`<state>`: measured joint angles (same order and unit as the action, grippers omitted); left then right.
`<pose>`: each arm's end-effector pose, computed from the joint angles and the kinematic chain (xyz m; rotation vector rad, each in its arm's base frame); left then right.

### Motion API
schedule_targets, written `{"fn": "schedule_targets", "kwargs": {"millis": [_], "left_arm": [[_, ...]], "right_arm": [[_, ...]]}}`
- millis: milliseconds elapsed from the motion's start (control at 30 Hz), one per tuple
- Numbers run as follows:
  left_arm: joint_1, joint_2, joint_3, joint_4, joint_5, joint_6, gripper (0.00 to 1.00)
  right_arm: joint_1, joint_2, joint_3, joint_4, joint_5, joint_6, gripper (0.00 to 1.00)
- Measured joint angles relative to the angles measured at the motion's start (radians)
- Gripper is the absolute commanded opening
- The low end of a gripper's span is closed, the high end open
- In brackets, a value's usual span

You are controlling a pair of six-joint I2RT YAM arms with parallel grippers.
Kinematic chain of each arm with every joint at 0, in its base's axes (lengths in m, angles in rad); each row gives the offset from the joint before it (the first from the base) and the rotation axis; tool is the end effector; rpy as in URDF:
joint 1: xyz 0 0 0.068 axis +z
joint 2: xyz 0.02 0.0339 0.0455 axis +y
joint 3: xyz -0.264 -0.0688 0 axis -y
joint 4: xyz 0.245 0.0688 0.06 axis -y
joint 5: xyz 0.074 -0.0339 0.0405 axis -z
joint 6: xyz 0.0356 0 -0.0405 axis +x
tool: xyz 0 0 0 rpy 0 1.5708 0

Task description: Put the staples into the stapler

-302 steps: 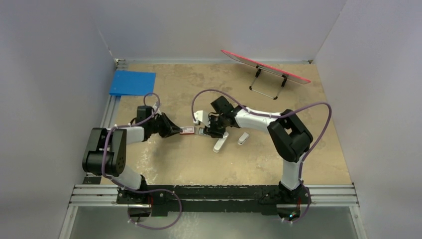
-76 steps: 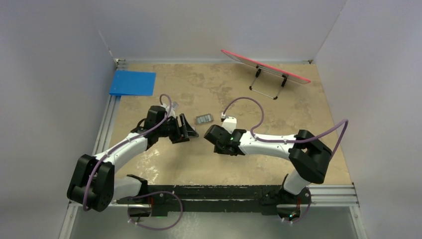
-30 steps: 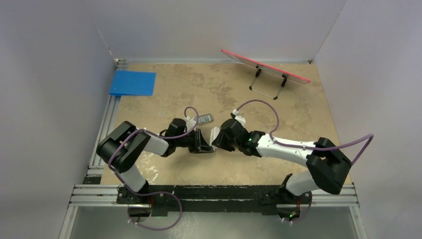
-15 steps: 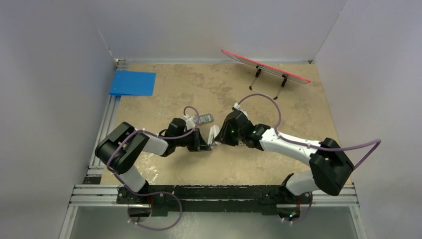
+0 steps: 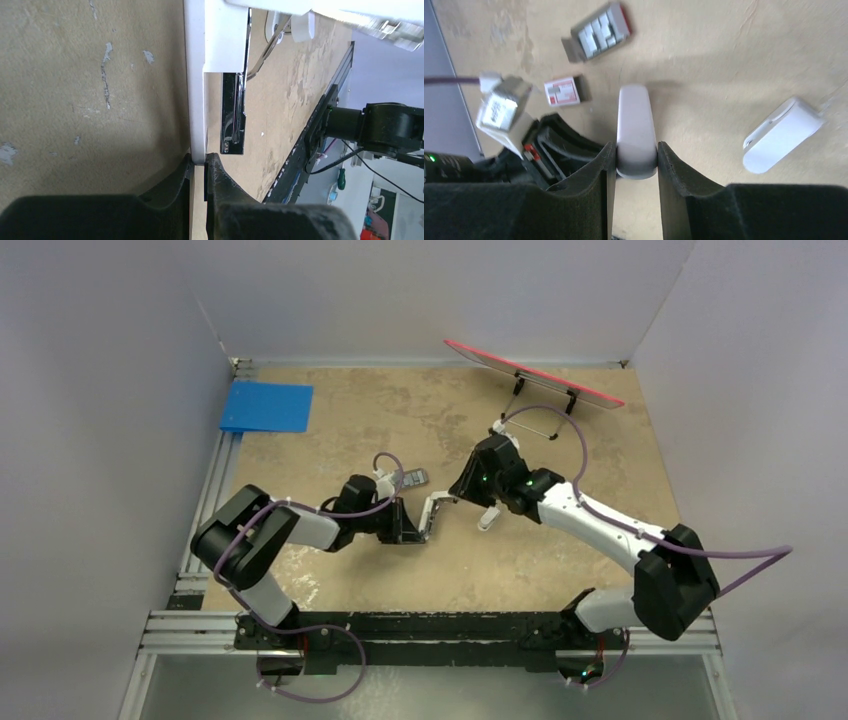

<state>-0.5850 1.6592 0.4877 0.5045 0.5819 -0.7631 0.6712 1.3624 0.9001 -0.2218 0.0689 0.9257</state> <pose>0.2188 -0.1684 0.1099 0.1371 2.4764 -1.3178 0.2335 0.1824 0.2470 0.3394 2.3470 0.7495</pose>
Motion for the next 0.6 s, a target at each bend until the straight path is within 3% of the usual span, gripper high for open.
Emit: {"fn": "schedule_targets", "kwargs": {"millis": [600], "left_arm": [[-0.013, 0.061, 0.044, 0.003, 0.067, -0.005, 0.00]], "right_arm": [[-0.065, 0.166, 0.112, 0.060, 0.132, -0.073, 0.34]]}}
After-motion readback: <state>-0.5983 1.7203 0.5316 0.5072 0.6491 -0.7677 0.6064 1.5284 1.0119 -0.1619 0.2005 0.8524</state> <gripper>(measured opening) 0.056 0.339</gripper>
